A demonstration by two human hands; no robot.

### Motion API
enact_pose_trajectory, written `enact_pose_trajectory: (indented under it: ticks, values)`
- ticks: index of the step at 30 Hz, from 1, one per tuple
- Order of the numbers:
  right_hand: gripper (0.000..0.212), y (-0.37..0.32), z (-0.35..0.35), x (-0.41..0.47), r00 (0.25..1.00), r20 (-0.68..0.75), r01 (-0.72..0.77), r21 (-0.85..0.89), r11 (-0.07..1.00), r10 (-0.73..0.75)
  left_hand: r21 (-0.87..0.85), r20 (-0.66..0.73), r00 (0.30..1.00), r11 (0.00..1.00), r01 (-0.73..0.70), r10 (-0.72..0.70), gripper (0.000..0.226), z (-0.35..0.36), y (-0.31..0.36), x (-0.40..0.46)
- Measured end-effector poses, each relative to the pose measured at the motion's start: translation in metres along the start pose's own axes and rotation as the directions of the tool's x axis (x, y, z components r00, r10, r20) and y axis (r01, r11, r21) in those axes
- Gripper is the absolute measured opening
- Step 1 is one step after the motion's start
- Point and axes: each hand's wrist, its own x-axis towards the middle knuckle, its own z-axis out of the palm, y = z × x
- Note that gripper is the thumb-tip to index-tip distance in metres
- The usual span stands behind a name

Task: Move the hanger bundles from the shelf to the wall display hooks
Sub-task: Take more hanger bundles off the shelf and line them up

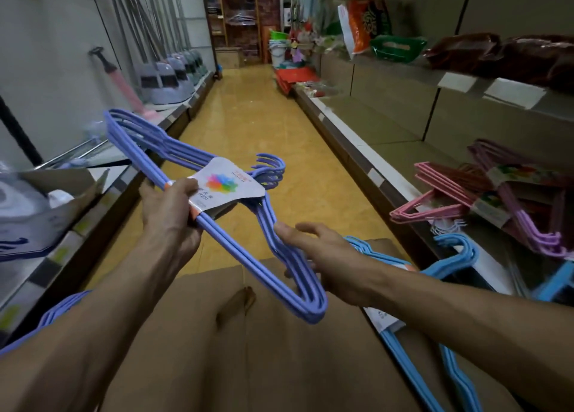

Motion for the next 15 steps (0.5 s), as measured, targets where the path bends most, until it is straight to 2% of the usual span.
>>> enact_pose_trajectory:
  ticks: [6,10,15]
  values:
    - [0.015,-0.023,0.045,-0.002,0.995,0.028,-0.1,0.067,0.993,0.098,0.054,0.144,0.981,0.991,0.125,-0.132,0.052,-0.015,0.008,-0.011]
    - [0.011,-0.029,0.071,0.001,0.991,-0.092,-0.099,-0.016,0.995,0.097,0.089,0.183,0.977,0.991,0.096,-0.111,0.056,-0.028,0.018,-0.009]
    - [0.012,-0.026,0.096,0.003,0.98,-0.197,0.026,-0.084,0.996,-0.042,0.122,0.2,0.977,0.991,0.046,-0.07,0.062,-0.054,0.03,0.004]
